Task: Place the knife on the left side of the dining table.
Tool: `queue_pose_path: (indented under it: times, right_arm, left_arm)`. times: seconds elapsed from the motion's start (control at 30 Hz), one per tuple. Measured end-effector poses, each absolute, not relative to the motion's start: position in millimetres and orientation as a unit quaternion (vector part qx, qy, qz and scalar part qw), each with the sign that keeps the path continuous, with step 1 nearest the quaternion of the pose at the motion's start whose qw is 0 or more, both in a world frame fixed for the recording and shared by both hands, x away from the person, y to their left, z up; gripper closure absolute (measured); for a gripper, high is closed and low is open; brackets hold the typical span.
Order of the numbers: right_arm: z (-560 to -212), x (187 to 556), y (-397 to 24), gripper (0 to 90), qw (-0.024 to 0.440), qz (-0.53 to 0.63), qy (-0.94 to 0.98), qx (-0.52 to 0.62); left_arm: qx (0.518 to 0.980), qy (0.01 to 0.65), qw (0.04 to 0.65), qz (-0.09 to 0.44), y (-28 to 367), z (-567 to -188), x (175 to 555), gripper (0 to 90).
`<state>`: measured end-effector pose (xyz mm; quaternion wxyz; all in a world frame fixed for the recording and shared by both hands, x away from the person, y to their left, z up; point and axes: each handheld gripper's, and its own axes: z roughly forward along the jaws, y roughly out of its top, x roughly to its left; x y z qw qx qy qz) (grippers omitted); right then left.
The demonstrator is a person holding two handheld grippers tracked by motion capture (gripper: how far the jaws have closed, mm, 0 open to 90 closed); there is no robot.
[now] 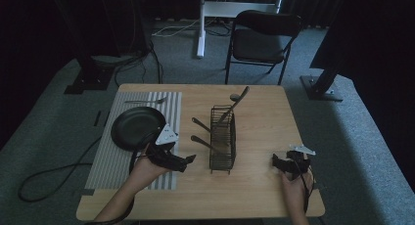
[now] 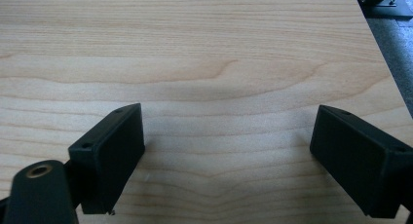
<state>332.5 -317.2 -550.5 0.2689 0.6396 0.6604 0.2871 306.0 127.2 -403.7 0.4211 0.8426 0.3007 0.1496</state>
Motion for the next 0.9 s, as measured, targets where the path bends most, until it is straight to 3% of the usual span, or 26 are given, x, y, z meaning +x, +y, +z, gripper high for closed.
queue_pose_path:
  times: [0.3, 0.67, 0.87, 0.9]
  right_arm:
    - [-550.4, 332.5, -317.2, 11.6, 0.269, 0.287, 0.660, 0.640]
    - [-550.5, 332.4, -317.3, 11.7, 0.269, 0.287, 0.660, 0.640]
    - [-550.3, 332.4, -317.2, 11.7, 0.268, 0.287, 0.660, 0.640]
    - [-550.3, 332.4, -317.2, 11.7, 0.268, 0.287, 0.660, 0.640]
  left_arm:
    - [0.844, 0.289, 0.434, 0.127, 113.4, -398.4, 311.2, 4.6]
    - [0.844, 0.290, 0.430, 0.136, 102.3, -390.6, 317.9, 8.2]
    - [0.836, 0.298, 0.442, 0.130, 100.8, -389.2, 320.8, 27.7]
    - [0.836, 0.295, 0.444, 0.132, 99.6, -389.4, 321.5, 27.7]
